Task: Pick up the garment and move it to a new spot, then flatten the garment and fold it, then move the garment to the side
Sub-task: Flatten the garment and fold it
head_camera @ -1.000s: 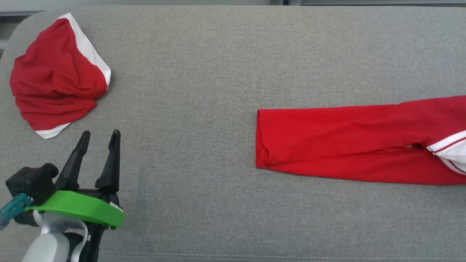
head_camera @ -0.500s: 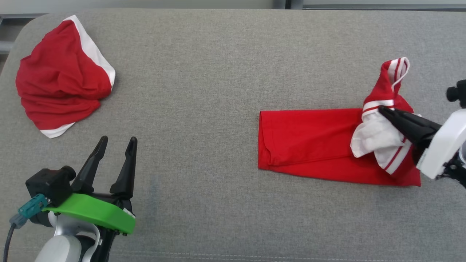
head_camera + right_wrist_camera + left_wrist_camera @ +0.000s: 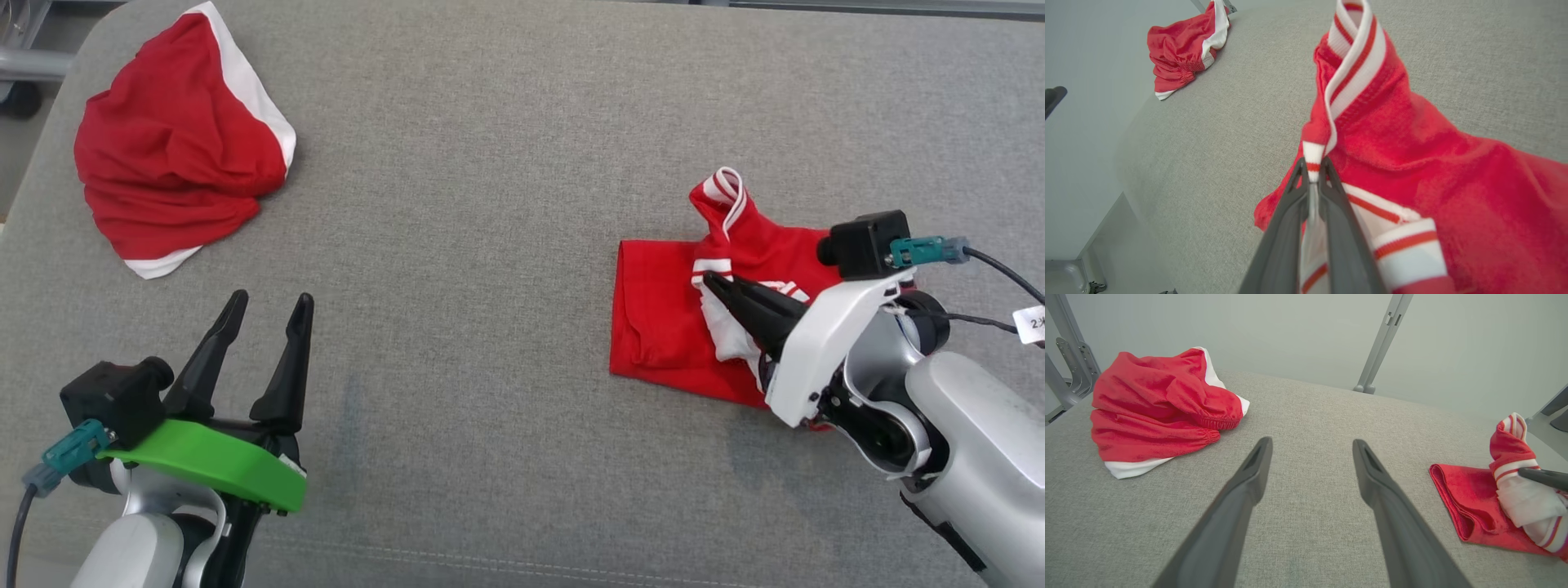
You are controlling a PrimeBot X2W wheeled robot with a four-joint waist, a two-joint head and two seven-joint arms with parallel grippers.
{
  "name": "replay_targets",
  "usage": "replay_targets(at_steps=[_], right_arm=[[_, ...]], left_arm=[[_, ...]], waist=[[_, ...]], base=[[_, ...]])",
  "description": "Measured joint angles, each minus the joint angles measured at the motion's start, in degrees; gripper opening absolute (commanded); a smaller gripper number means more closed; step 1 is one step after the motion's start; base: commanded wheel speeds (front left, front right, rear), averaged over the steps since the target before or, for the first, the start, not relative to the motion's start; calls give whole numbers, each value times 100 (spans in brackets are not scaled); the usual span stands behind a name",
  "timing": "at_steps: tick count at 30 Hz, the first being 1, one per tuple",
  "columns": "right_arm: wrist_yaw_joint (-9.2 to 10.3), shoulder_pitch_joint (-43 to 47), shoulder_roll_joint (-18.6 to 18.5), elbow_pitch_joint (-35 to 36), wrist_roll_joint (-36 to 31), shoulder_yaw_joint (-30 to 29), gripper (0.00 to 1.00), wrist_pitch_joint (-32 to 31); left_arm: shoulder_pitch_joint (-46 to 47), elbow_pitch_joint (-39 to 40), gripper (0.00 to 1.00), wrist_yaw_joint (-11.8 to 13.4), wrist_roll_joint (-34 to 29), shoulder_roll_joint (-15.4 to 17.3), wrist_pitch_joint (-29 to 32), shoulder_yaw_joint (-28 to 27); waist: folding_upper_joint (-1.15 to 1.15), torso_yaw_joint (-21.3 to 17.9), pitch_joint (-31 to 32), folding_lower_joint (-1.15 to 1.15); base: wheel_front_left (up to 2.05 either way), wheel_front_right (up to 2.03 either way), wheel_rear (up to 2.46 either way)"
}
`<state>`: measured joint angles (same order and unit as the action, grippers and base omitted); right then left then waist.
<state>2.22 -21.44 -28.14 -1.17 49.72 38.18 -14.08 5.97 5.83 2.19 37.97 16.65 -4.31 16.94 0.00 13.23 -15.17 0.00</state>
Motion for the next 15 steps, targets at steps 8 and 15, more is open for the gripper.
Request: replay_targets(at_steps=[8, 15], right_arm=[[151, -282, 439, -566, -245, 191, 0, 129], [96, -538, 872, -777, -414, 474, 100, 245]], left_arm=[[1, -91, 100, -18, 9, 7, 8, -18], [16, -163, 100, -18, 11, 12, 15, -55]], waist=[[0, 14, -107, 0], [0, -107, -98, 0]], base=[[0, 0, 0], [0, 0, 0]])
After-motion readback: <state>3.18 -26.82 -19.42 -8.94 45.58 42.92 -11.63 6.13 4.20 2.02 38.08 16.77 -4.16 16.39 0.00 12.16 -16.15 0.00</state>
